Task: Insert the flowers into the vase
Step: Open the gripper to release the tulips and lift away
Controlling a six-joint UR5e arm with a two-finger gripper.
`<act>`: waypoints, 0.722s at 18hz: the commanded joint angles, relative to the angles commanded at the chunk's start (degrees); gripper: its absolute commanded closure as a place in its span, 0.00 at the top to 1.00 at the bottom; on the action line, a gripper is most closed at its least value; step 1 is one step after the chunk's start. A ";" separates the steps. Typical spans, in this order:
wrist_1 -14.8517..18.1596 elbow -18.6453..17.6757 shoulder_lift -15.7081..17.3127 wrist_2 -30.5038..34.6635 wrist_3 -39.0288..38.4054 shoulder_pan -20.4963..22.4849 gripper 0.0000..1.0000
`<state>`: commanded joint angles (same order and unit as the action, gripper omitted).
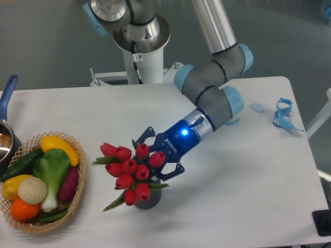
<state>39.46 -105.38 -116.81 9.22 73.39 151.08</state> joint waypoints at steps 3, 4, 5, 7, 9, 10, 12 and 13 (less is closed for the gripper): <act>0.00 0.09 2.89 9.47 0.79 0.96 1.00; 0.00 0.00 3.95 11.68 0.79 1.05 1.00; 0.00 0.09 5.18 13.79 0.88 1.40 1.00; -0.09 0.26 8.33 21.32 1.49 2.45 1.00; 0.09 1.92 11.42 28.37 2.37 4.30 1.00; 0.17 2.63 12.04 29.79 2.29 4.92 1.00; 0.09 3.34 13.62 31.20 2.29 5.01 1.00; 0.26 4.30 14.76 33.82 2.29 5.10 1.00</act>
<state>39.72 -101.08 -102.05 43.04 75.67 156.18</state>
